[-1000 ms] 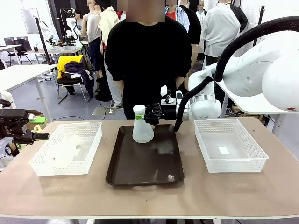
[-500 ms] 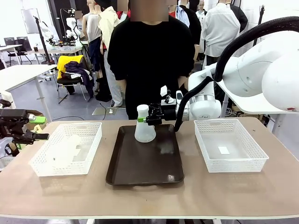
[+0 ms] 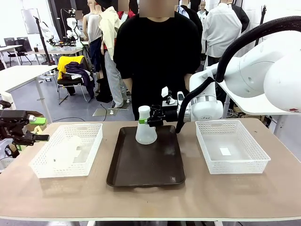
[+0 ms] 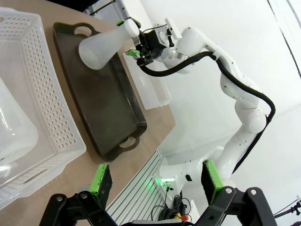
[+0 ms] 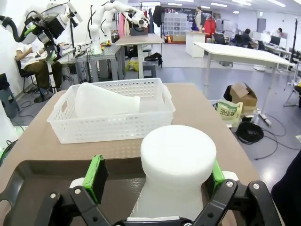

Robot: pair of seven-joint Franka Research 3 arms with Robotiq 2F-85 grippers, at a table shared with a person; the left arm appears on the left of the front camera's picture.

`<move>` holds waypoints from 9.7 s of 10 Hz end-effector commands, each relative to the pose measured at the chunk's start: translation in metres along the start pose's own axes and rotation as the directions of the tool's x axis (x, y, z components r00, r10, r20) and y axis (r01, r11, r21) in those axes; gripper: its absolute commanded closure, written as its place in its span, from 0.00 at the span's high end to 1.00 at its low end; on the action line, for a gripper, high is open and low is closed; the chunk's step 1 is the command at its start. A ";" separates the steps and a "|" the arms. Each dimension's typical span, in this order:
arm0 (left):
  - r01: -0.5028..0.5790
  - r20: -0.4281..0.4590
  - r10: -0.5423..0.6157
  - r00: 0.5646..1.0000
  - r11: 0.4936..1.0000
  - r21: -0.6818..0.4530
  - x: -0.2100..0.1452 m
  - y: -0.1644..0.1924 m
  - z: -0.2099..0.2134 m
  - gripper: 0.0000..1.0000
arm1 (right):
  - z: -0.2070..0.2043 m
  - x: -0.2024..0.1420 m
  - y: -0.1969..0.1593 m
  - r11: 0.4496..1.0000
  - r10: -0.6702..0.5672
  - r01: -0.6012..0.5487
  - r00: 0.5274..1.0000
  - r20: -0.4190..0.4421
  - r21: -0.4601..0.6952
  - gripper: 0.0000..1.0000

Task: Prepare the laboratory tools.
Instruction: Place the picked Big flask upright in the Handle tray as instructed by the person, then pick up the Big flask that the person points to.

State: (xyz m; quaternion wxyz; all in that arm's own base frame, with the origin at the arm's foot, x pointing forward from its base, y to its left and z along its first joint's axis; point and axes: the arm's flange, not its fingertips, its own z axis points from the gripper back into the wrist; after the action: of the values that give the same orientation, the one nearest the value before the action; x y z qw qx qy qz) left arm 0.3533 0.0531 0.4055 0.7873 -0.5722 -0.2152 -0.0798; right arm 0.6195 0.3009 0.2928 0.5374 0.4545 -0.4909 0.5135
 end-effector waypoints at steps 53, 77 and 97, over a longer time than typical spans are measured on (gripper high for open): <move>0.284 -0.159 -0.238 0.958 0.733 0.617 0.050 -0.098 -0.017 1.00 | 0.167 0.092 0.084 0.847 -0.189 -0.015 0.926 -0.328 -0.531 1.00; 0.297 -0.343 0.113 0.932 0.300 0.906 0.178 0.016 -0.152 1.00 | 0.167 0.092 0.084 0.847 -0.189 -0.015 0.926 -0.328 -0.531 1.00; 0.204 -0.329 0.265 0.906 0.407 0.890 0.169 0.119 -0.172 0.89 | 0.167 0.092 0.084 0.847 -0.189 -0.015 0.926 -0.328 -0.531 1.00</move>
State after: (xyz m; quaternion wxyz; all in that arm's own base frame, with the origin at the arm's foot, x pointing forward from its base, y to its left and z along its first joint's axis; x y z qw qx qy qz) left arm 0.5867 -0.0484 0.3330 0.9984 -0.0180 -0.0290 -0.0461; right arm 0.5253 0.1498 0.4008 0.7456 0.2080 -0.4815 0.4111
